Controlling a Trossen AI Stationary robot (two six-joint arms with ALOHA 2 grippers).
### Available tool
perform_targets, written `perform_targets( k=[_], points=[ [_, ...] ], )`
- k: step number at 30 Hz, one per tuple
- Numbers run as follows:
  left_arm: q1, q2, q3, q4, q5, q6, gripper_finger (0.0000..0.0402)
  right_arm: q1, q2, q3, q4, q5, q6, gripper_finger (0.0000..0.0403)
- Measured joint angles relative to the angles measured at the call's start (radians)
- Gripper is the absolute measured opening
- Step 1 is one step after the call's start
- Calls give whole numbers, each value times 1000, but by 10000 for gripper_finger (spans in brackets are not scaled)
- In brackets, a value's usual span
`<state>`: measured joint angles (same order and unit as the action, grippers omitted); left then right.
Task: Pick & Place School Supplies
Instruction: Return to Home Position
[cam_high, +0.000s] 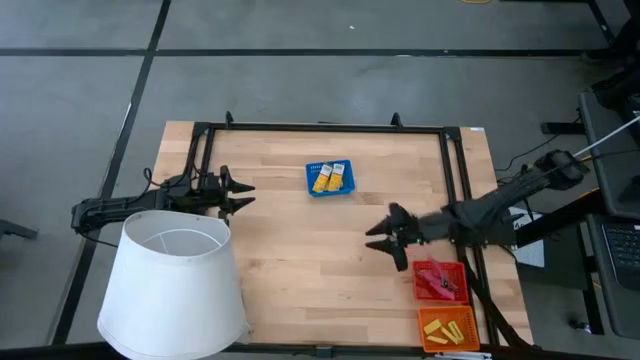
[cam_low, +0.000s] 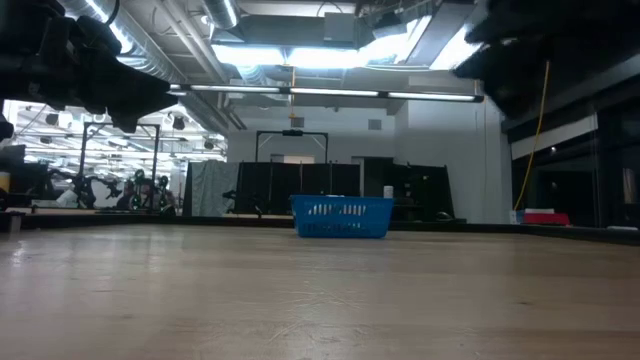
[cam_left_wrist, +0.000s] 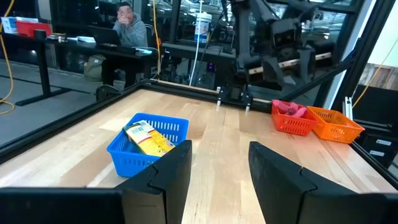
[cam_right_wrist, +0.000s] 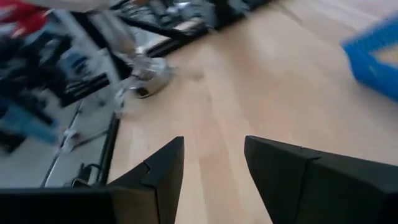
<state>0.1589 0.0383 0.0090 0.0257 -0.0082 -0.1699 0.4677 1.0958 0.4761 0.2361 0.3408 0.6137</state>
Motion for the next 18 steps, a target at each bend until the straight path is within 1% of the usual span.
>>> perform_targets(
  k=[4, 6, 8, 12, 15, 18],
  points=[
    [0, 0, 0, 0, 0, 0, 157, -142, -9, 0, 94, -263, -222, 173],
    [0, 0, 0, 0, 0, 0, 157, -211, -34, 0, 72, -366, -313, 173],
    [0, 0, 0, 0, 0, 0, 157, -270, -99, -12, 33, -441, -387, 173],
    [0, 0, 0, 0, 0, 0, 157, -345, -270, -115, 26, -538, -468, 173],
    [0, 0, 0, 1, 1, 0, 157, -373, -419, -208, 3, -544, -472, 173],
    [0, 0, 0, 0, 1, 0, 157, -373, -545, -296, -39, -547, -454, 173]
  ],
)
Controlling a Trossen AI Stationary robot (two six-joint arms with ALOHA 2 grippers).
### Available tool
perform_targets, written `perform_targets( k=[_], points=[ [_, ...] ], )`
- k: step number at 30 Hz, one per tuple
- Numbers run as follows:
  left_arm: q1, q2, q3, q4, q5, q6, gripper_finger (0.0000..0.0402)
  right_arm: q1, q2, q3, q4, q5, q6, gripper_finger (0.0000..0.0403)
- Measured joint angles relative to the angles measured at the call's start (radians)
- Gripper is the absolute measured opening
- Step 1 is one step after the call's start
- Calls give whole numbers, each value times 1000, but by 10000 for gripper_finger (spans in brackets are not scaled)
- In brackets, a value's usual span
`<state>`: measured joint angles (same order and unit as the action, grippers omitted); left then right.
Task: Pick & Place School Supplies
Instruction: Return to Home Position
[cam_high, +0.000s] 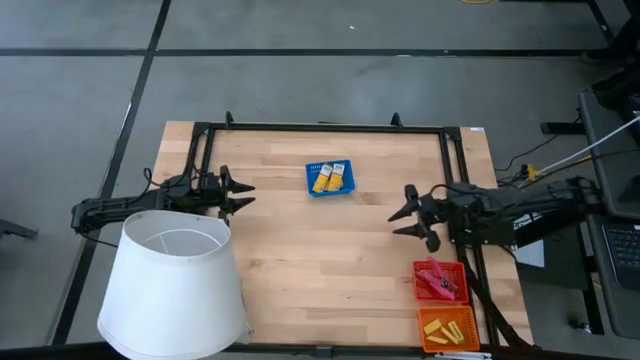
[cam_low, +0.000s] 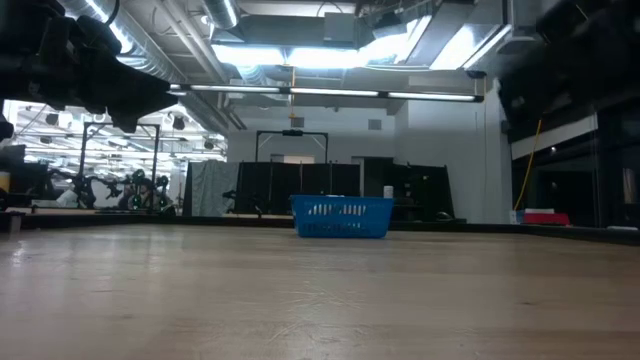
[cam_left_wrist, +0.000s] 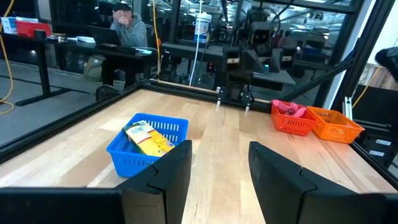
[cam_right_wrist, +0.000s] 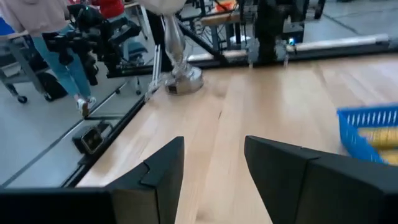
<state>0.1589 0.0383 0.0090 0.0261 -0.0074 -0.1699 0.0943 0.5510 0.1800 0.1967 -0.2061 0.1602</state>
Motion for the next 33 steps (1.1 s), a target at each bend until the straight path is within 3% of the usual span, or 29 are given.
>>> perform_targets(
  k=[5, 15, 23, 33],
  points=[
    [0, 0, 0, 0, 0, 0, 157, 13, -171, -89, -40, 22, 2, 173],
    [0, 0, 0, 0, 0, 0, 157, 9, -458, -142, -240, 108, -172, 173],
    [0, 0, 0, -1, 0, 0, 157, 7, -516, -161, -193, 212, -226, 173],
    [0, 0, 0, 0, 1, 0, 157, 26, -552, -161, -196, 210, -250, 173]
  ],
)
